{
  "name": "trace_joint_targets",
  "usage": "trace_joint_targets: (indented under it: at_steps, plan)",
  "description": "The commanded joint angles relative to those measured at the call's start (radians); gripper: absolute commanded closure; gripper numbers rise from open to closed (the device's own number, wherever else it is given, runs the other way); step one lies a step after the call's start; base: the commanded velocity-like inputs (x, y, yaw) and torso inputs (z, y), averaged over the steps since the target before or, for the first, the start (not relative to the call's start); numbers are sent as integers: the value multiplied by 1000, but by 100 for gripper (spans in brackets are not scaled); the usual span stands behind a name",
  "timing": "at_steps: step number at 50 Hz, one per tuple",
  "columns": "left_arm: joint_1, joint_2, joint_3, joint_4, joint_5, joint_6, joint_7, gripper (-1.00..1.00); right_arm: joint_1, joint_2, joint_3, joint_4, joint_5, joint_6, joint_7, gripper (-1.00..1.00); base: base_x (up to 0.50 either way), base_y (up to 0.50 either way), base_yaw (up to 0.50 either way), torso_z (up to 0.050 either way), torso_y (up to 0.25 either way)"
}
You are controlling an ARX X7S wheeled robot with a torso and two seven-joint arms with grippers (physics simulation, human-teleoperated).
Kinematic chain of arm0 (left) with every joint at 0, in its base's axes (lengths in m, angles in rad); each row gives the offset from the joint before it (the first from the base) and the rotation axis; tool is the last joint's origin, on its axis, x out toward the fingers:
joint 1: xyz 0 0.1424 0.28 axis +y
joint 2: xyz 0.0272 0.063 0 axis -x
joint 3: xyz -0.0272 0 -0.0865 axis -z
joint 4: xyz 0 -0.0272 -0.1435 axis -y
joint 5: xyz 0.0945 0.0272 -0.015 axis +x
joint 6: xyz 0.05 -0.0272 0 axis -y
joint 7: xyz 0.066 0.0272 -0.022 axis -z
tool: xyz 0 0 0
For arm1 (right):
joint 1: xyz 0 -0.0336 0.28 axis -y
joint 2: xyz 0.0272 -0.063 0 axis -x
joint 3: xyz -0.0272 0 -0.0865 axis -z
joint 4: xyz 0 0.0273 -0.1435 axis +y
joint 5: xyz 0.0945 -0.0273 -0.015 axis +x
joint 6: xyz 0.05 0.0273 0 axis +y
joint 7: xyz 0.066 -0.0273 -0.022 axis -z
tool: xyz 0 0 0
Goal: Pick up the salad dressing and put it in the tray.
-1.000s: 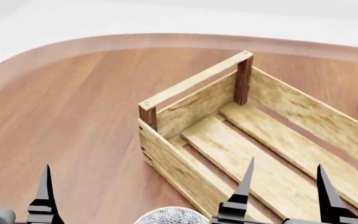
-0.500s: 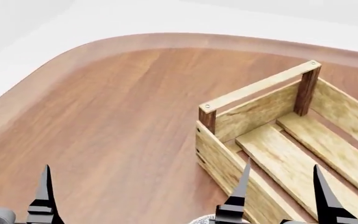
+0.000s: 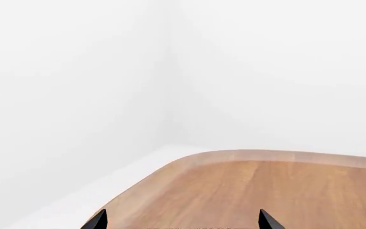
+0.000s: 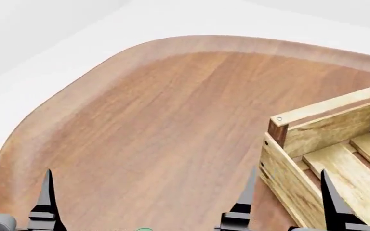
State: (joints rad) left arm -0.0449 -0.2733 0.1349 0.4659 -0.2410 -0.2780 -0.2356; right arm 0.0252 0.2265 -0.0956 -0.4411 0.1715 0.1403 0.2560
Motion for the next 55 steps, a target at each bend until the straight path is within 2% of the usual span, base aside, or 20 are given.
trace_joint_targets:
  at_steps: [1, 12, 18, 23, 30, 34, 47, 55]
  plan:
    - [0, -4, 2, -4, -4, 4, -5, -100, -4, 11, -11, -3, 11, -3, -1, -100, 0, 0, 0, 0, 0]
    - [2, -8, -1, -8, -10, 8, -11, -100, -5, 89, -95, -17, -54, 97, -51, -100, 0, 0, 0, 0, 0]
    - [0, -10, -3, -11, -13, 10, -14, -100, -13, 123, -119, 11, -61, 95, -88, -100, 0, 0, 0, 0, 0]
    - [-1, -13, -7, -13, -18, 10, -17, -100, -22, 197, -184, 28, -89, 56, -181, -100, 0, 0, 0, 0, 0]
    - [1, -15, -6, -11, -20, 12, -21, -100, -54, 273, -210, -18, 31, 188, -309, -100, 0, 0, 0, 0, 0]
    - [1, -16, -6, -9, -22, 11, -23, -100, -87, 324, -270, -21, -26, 165, -346, -100, 0, 0, 0, 0, 0]
    - [0, -20, -2, -12, -27, 13, -26, -100, -108, 375, -292, -36, -5, 184, -402, -100, 0, 0, 0, 0, 0]
    - [0, -23, 2, -9, -31, 10, -29, -100, -101, 364, -293, -32, 24, 184, -417, -100, 0, 0, 0, 0, 0]
